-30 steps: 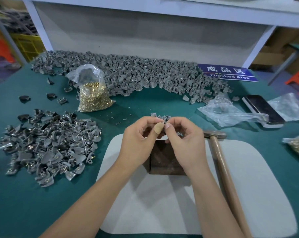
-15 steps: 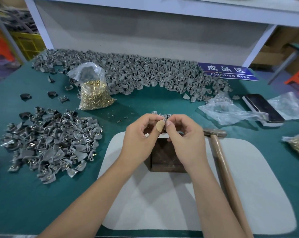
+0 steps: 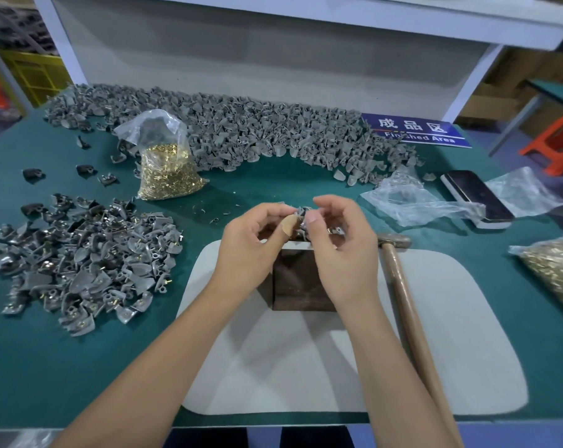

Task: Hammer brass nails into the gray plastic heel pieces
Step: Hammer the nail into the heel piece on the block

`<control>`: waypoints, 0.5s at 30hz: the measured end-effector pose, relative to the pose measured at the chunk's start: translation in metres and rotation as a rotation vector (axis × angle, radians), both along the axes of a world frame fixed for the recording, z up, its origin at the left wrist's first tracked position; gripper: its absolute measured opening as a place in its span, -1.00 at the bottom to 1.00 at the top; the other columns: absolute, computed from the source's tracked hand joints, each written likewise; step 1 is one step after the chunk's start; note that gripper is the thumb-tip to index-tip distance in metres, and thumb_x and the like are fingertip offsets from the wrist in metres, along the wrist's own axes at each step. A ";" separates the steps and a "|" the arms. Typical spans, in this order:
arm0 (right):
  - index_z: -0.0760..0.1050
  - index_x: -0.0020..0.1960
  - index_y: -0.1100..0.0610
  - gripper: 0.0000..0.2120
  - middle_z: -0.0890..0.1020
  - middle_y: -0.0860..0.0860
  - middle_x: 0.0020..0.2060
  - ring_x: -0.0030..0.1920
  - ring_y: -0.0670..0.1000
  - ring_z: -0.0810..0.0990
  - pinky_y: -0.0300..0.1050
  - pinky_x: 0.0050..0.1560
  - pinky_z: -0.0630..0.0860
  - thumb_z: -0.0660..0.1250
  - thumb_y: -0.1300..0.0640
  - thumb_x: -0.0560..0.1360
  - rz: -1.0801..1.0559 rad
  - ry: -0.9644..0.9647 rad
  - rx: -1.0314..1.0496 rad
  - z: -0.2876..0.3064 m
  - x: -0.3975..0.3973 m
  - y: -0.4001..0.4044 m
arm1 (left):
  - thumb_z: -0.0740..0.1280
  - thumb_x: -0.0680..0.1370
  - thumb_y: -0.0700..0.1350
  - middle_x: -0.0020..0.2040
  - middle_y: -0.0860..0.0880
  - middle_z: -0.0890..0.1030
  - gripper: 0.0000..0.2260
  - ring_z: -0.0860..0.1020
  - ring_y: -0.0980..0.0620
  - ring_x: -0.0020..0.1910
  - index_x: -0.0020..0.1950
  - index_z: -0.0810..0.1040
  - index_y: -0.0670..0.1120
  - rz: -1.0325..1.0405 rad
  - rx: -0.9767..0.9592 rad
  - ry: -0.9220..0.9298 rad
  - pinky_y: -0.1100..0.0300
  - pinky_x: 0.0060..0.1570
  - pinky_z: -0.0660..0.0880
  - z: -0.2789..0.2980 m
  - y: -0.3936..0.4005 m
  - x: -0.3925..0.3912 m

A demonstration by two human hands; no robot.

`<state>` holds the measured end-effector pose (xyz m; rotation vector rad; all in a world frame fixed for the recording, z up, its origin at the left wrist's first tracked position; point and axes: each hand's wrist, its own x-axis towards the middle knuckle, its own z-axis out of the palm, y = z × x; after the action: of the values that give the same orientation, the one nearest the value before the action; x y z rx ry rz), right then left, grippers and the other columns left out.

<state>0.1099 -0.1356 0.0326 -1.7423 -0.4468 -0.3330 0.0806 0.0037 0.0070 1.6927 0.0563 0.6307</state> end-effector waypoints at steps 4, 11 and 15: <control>0.59 0.15 0.02 -0.87 0.66 -0.03 -0.04 -0.05 -0.02 0.61 -0.19 0.00 0.53 0.35 0.08 0.61 -0.263 -0.003 -0.155 0.001 0.003 -0.038 | 0.46 0.58 -0.13 -0.08 0.13 0.73 -0.95 0.68 0.14 -0.07 0.02 0.68 0.01 -0.078 0.075 0.056 0.33 0.00 0.55 -0.001 0.000 0.001; 0.44 0.35 0.11 -0.64 0.50 0.20 0.21 0.24 0.28 0.48 0.09 0.04 0.43 0.31 -0.02 0.62 -0.480 0.340 -0.959 -0.013 0.004 -0.090 | 0.48 0.54 0.04 -0.18 0.22 0.60 -0.93 0.48 0.15 0.02 -0.08 0.66 0.24 -0.146 0.492 0.103 0.30 0.06 0.39 -0.005 0.007 0.000; 0.48 0.28 0.23 -0.68 0.50 0.24 0.19 0.17 0.31 0.51 0.09 0.00 0.39 0.19 0.01 0.70 -0.462 0.376 -1.026 -0.014 0.008 -0.098 | 0.46 0.54 0.05 -0.18 0.18 0.60 -0.97 0.48 0.10 0.00 -0.08 0.69 0.15 -0.155 0.556 0.091 0.22 0.07 0.42 -0.003 0.011 0.000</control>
<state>0.1183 -0.2335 0.0191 -2.8495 0.1223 -0.0724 0.0805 0.0149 0.0037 2.2360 -0.2021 0.4751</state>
